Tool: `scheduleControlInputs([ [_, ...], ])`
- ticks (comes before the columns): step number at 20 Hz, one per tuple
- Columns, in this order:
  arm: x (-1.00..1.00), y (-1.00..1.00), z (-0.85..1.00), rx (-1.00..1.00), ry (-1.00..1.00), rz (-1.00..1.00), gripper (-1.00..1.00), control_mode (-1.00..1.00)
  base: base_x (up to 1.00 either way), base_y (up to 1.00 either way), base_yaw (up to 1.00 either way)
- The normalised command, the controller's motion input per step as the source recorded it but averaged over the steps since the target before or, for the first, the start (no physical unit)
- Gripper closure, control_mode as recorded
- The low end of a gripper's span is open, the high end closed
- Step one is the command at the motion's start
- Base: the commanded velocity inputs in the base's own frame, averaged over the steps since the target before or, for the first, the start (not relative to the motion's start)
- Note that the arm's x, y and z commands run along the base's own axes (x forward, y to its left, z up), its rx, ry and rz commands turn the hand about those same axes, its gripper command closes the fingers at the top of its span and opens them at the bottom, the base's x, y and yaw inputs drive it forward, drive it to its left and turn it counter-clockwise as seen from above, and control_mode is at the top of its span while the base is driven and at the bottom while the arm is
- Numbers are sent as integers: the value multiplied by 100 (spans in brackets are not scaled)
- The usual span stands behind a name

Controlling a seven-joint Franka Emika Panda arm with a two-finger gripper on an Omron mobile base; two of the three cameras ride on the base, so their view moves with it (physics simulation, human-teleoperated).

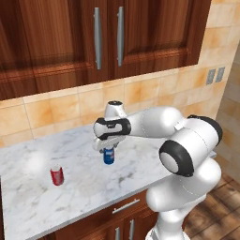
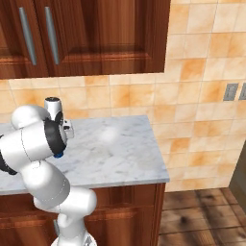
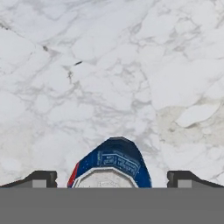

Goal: Four empty soda cans are scattered around the kitchen. Gather all the cans and cluster them next to the stove for recycling.

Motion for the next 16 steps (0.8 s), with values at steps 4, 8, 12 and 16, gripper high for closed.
scheduleControlInputs([
  [4,0,0,0,0,0,0,100,-100,0,0,0],
  [8,2,0,0,0,0,0,100,-100,0,0,0],
  [12,-14,-4,13,0,0,0,100,-100,0,0,0],
  [16,-62,-10,25,0,-1,0,100,-100,0,0,0],
])
